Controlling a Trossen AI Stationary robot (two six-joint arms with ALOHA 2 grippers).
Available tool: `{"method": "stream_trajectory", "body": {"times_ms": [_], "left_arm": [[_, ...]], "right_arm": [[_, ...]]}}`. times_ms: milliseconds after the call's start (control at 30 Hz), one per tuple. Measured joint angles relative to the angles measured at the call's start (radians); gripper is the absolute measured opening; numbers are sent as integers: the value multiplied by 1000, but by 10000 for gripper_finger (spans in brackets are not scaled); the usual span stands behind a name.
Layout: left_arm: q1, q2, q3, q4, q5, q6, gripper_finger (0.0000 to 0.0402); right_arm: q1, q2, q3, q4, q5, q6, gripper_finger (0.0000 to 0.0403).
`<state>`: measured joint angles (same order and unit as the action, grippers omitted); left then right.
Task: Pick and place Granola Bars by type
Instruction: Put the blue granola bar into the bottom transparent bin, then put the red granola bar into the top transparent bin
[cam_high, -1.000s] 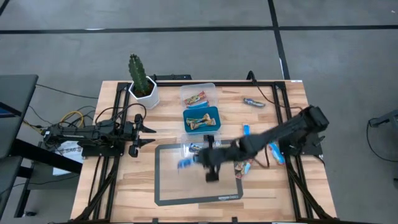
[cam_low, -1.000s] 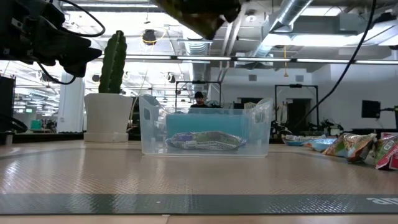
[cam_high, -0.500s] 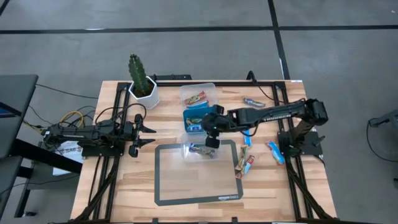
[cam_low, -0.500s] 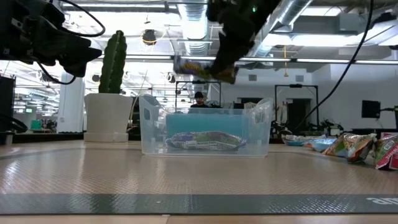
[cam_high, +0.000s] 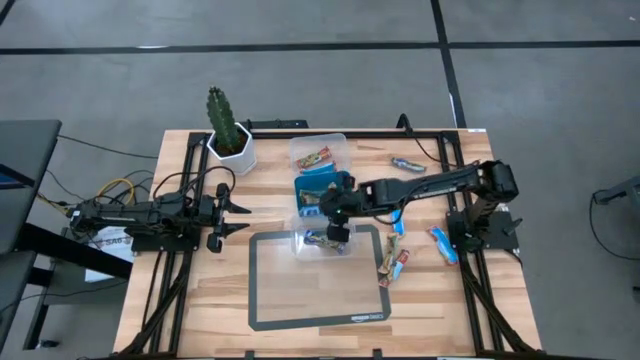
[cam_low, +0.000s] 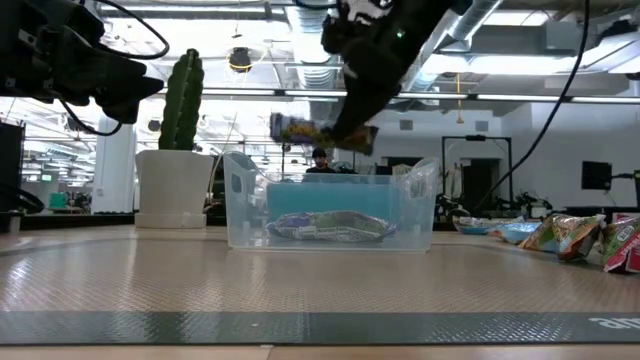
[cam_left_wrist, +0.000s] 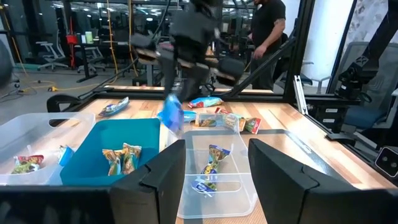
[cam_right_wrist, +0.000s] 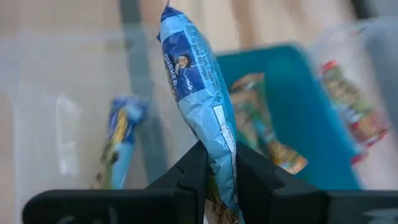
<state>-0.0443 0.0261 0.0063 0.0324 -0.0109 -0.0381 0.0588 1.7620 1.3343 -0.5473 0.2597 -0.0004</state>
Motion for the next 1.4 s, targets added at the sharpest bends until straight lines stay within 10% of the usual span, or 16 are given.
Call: {"method": "stream_trajectory", "body": {"times_ms": [633, 1400], "left_arm": [[0, 1, 0, 0, 0, -10, 168], [0, 1, 0, 0, 0, -10, 168]], "right_arm": [[60, 123, -1, 42, -26, 30, 63], [135, 79, -3, -144, -23, 55, 156]]}}
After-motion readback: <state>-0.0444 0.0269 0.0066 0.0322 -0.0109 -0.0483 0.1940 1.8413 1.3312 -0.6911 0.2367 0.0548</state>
